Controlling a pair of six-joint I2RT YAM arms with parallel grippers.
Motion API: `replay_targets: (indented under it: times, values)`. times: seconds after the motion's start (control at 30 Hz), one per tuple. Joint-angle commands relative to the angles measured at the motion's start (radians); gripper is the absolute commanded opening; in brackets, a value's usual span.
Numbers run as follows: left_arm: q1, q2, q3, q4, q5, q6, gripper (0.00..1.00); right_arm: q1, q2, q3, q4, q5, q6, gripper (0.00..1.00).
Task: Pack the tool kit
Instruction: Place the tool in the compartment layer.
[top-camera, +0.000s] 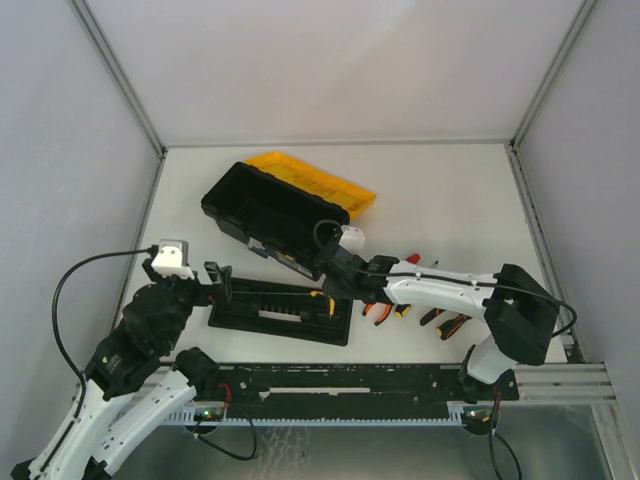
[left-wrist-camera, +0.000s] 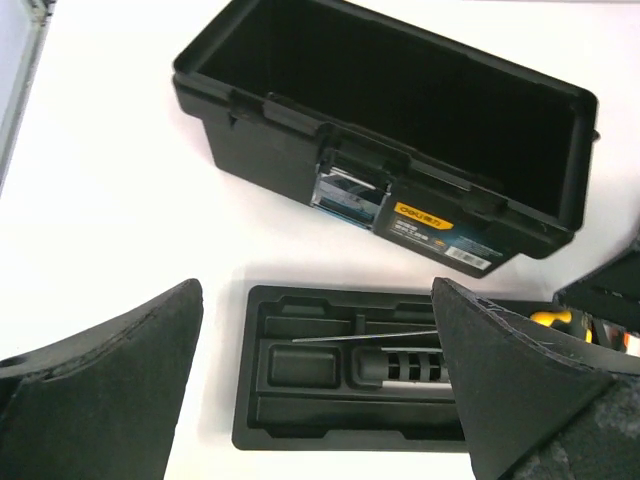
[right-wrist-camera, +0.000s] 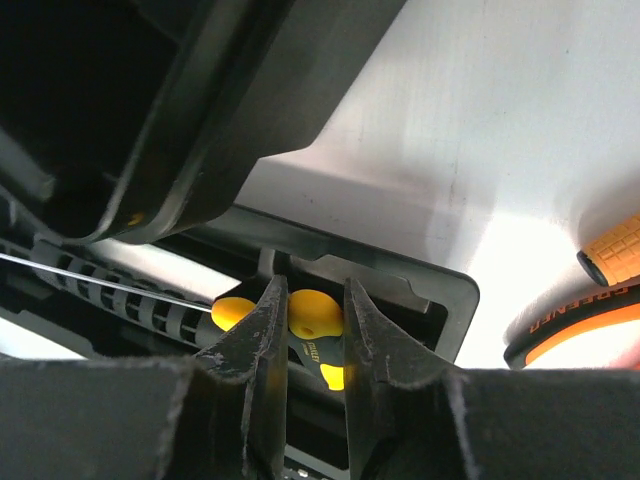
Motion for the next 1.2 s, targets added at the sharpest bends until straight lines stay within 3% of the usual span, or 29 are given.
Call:
replay_targets:
  times: [0.0, 0.5, 0.67, 0.8, 0.87, 0.9, 1.1, 1.17]
  values:
    - [0.005, -0.038, -0.052, 0.042, -0.108, -0.043, 1.00, -0.015, 0.026, 0.046, -0.035, 0.003, 0.036, 0.00]
    - [0.005, 0.040, -0.043, 0.034, -0.101, -0.036, 1.00, -0.005, 0.111, 0.046, -0.018, -0.010, 0.112, 0.00]
    - [0.005, 0.035, -0.043, 0.034, -0.103, -0.036, 1.00, -0.009, 0.121, 0.046, -0.014, -0.019, 0.120, 0.07]
    - [0.005, 0.040, -0.043, 0.035, -0.101, -0.036, 1.00, -0.012, 0.111, 0.046, -0.010, -0.021, 0.114, 0.28]
    - [0.005, 0.043, -0.042, 0.035, -0.101, -0.036, 1.00, -0.010, 0.103, 0.046, -0.020, -0.019, 0.113, 0.45]
    - [0.005, 0.044, -0.042, 0.035, -0.101, -0.036, 1.00, -0.008, 0.099, 0.046, -0.025, -0.017, 0.114, 0.47]
    - [0.005, 0.056, -0.041, 0.034, -0.100, -0.036, 1.00, 0.009, 0.069, 0.044, -0.019, -0.030, 0.099, 0.44]
    - [0.005, 0.058, -0.040, 0.034, -0.101, -0.036, 1.00, 0.013, 0.059, 0.040, -0.002, -0.059, 0.090, 0.36]
